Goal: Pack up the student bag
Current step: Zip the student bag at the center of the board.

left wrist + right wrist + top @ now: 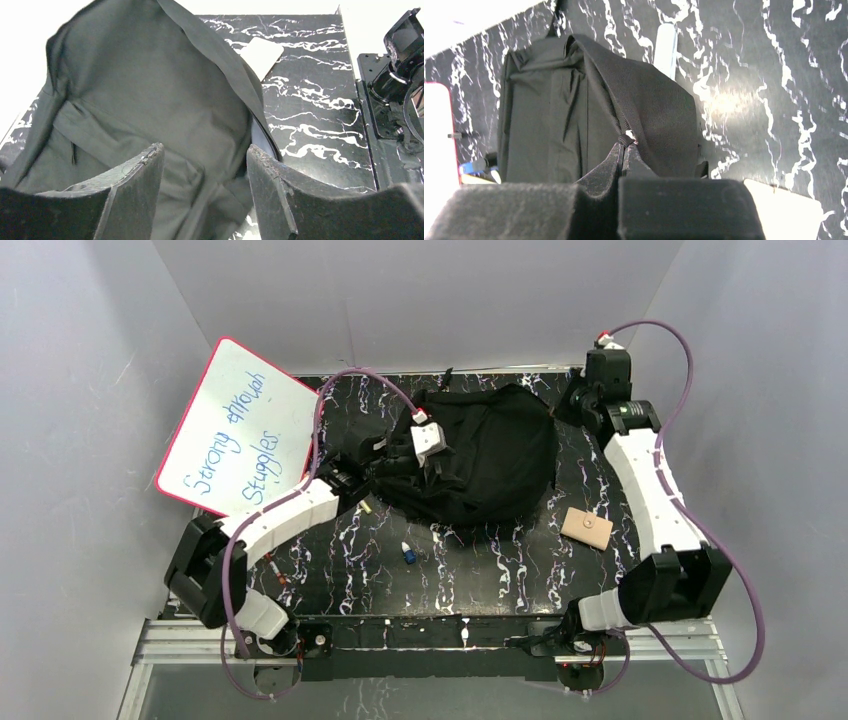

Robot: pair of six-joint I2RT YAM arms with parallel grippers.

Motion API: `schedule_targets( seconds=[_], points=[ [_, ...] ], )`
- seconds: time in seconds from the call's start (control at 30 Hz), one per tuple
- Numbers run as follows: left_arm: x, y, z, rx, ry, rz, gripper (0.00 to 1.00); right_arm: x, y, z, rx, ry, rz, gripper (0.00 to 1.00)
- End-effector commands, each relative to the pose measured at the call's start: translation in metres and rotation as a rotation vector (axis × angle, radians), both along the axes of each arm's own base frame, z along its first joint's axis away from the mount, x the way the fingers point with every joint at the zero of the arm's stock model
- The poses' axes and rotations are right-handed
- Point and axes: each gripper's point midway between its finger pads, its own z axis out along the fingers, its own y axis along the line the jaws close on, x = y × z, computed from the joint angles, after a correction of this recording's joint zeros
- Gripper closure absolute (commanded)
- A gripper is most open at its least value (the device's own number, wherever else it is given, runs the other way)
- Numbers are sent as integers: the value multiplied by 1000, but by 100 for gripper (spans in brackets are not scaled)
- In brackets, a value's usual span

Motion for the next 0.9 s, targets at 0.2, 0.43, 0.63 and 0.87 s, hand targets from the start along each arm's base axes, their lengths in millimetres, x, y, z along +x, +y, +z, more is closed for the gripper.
schedule_targets(
  seconds=[0.2, 0.43, 0.63, 0.87],
  points=[
    [28, 49, 24, 67, -51, 350, 40, 68, 4, 186, 2, -509, 56, 100],
    [48, 79, 47, 59, -116, 551, 38, 70, 45, 248, 79, -641, 284, 100],
    [57, 101, 60, 65, -176, 666, 37, 60, 96, 256, 186, -630, 540, 100],
    [59, 115, 69, 67, -201, 722, 36, 38, 142, 266, 241, -646, 708, 100]
  ],
)
